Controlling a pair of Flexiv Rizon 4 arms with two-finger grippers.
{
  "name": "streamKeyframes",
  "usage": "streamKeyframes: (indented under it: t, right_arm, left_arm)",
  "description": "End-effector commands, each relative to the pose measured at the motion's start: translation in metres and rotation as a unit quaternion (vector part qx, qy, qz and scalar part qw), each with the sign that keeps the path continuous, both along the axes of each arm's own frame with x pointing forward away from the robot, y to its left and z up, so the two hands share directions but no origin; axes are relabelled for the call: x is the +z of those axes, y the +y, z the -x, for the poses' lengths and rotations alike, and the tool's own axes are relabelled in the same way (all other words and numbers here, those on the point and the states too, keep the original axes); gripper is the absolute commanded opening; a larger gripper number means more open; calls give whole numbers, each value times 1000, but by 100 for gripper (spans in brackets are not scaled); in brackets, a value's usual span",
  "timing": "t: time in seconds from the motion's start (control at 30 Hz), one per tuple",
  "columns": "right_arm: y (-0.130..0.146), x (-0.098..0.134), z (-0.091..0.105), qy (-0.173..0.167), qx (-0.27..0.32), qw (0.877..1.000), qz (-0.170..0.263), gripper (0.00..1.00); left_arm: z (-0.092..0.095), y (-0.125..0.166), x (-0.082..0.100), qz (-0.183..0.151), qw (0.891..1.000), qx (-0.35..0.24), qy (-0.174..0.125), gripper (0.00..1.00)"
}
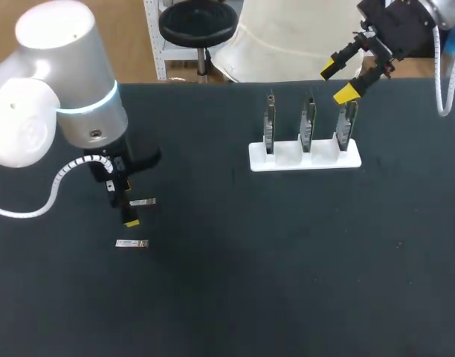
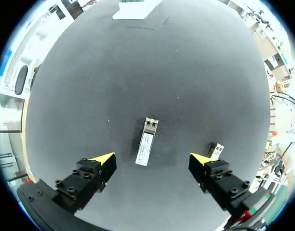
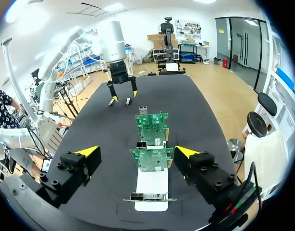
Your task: Pick up the optical module with the left hand, and insert it into the network port with the right hand.
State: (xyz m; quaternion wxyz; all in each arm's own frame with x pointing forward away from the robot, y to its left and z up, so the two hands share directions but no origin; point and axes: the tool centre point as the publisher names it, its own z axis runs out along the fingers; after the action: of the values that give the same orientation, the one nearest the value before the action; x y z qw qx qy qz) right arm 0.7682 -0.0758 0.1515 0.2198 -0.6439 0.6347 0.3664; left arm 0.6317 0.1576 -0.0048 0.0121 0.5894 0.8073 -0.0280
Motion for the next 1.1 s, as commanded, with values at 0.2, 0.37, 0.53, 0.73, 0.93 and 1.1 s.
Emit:
streamKeyframes:
  t: [0.2,0.37,0.53,0.73,0.93,1.1]
  right_arm:
    - [0,0,3,-3,-3,1000,0,100]
    - [0,0,3,-3,-3,1000,0,100]
    - [0,0,3,-3,-3,1000,0,100]
    - [0,0,3,-3,-3,1000,0,100]
    - [0,0,3,-3,-3,1000,0,100]
    - [0,0,3,-3,-3,1000,0,100]
  left_arm:
    - [-8,-2,-3,0,1000,-10,13,100]
    - [-5,1,-11,-9,1000,-12,20,100]
    - [-2,0,-15,-16,999,-19,21,100]
    - [-1,0,-17,-15,1000,-17,19,100]
    - [-2,-1,-18,-13,1000,-18,17,87]
    - [-2,-1,-21,-18,1000,-20,16,0]
